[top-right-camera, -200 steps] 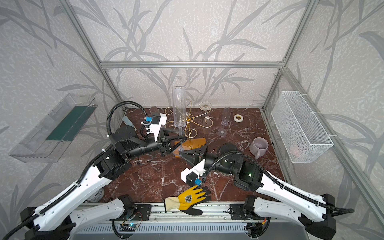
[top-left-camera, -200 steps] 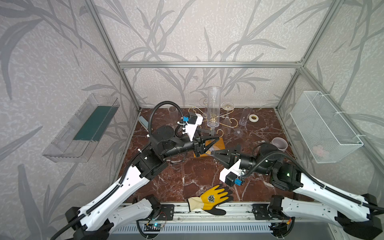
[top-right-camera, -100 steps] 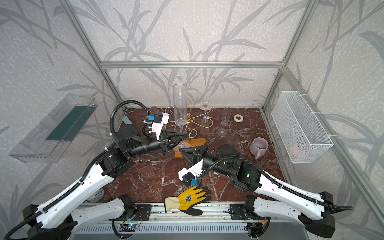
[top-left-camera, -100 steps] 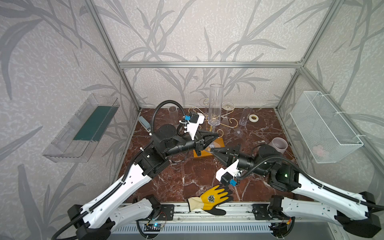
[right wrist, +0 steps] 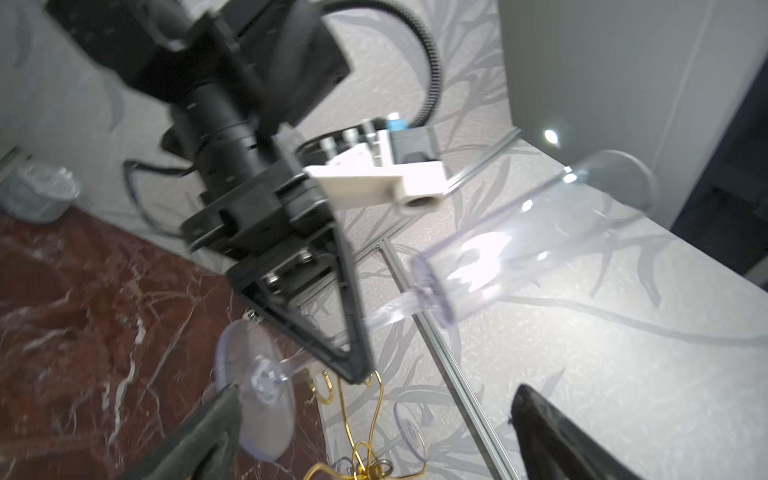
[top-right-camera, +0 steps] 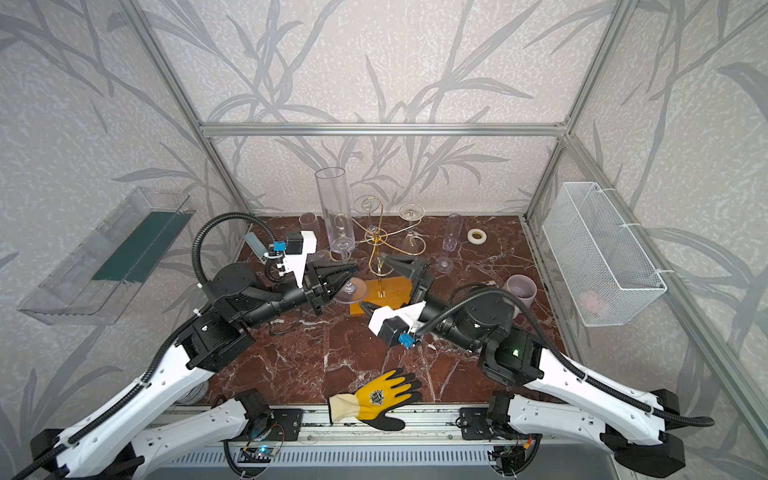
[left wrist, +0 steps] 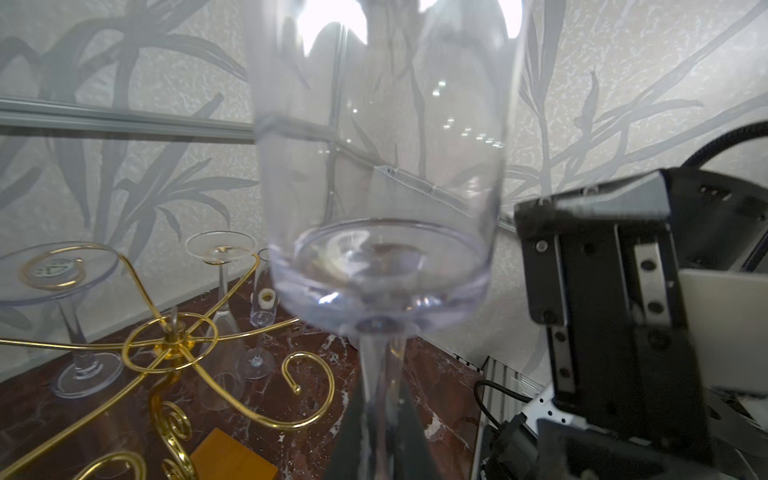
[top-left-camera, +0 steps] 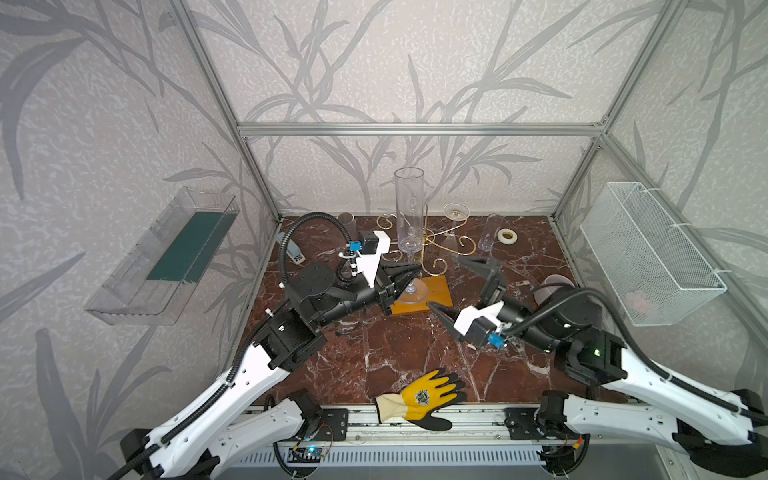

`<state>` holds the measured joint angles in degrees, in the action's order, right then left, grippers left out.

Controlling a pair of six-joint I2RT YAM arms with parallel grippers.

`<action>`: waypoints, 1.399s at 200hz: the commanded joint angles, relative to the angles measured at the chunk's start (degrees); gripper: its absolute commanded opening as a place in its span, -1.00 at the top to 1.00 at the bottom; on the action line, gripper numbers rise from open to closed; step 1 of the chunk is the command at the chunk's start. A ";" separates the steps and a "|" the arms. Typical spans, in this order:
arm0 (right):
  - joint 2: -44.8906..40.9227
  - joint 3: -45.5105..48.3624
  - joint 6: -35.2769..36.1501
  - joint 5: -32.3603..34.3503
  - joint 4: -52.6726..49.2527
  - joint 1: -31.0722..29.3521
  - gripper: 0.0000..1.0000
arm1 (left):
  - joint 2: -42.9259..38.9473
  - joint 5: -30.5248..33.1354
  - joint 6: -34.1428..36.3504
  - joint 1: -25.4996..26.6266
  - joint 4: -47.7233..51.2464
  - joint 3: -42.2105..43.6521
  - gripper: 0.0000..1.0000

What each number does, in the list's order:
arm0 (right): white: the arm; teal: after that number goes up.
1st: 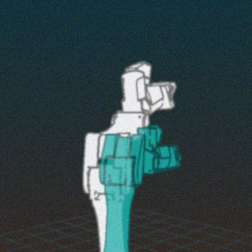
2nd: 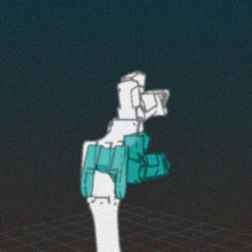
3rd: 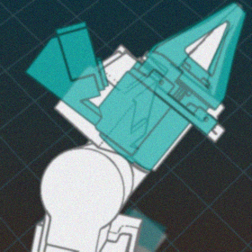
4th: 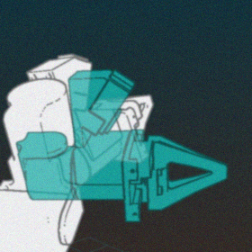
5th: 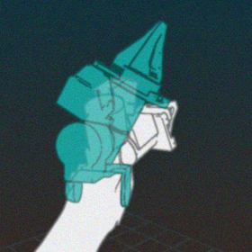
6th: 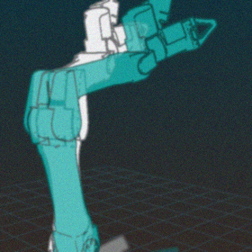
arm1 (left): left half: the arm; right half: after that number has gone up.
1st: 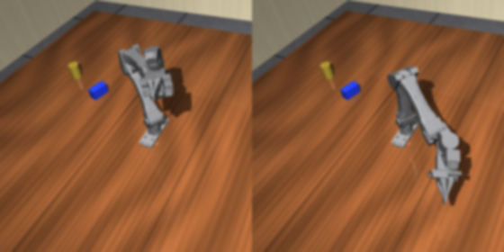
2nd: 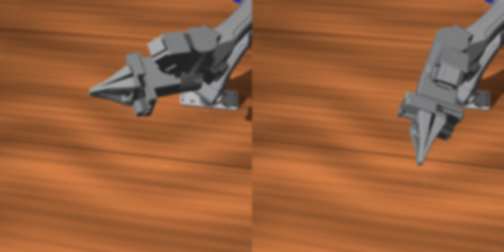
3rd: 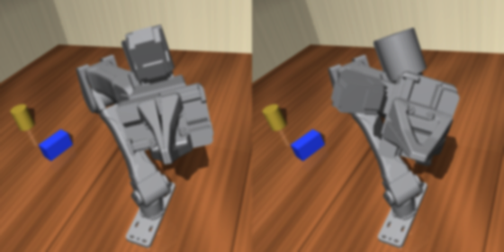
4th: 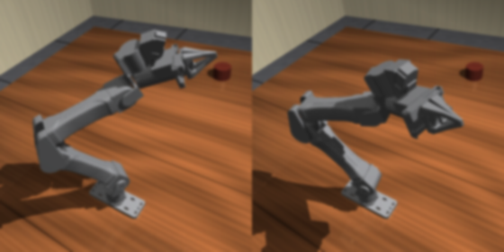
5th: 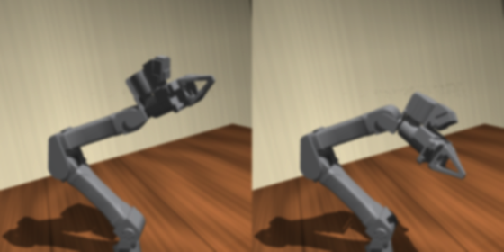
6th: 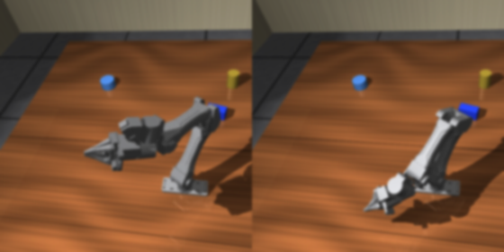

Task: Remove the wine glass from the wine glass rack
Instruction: 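Close the left gripper on the flute stem while the right gripper opens, then bring the right gripper over the flute bowl and grasp it from above, then carry the flute with the right gripper toward the far corner while the left gripper withdraws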

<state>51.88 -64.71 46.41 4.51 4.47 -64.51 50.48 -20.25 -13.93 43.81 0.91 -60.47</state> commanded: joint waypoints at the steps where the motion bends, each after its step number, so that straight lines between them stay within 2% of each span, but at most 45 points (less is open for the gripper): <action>1: 2.70 -9.38 -21.87 9.40 -2.48 -0.35 -0.98 | -1.51 5.56 8.56 -0.05 0.16 -0.38 1.00; 18: 5.71 -16.20 -26.16 9.03 -8.84 -0.41 -0.98 | -1.79 7.17 12.35 -0.04 3.21 -1.14 1.00; 52: 9.05 -18.76 -32.09 5.62 -4.47 -0.16 -0.98 | -2.69 8.14 16.19 0.23 3.15 -0.20 1.00; 88: 14.17 -25.51 -39.42 -1.99 -9.93 1.73 -1.00 | -2.79 9.84 18.36 0.74 2.84 0.39 1.00; 153: 18.82 -28.40 -54.18 -13.41 -8.07 10.21 -0.70 | -1.58 10.84 20.70 2.40 3.25 0.53 1.00; 200: 20.25 -28.74 -58.28 -16.37 -7.52 12.75 -0.54 | -0.49 12.97 22.83 4.67 3.22 0.54 1.00; 249: 20.89 -28.39 -60.66 -19.28 -6.71 14.07 -0.09 | 0.31 14.95 24.90 6.71 4.19 0.17 1.00; 280: 20.98 -27.99 -61.36 -20.29 -6.26 14.48 0.00 | 0.53 15.52 25.53 7.15 4.93 -0.05 1.00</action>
<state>72.75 -91.77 -13.37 -14.66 -4.23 -50.87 51.24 -5.08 8.58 50.30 6.07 -59.77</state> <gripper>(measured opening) 0.522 0.077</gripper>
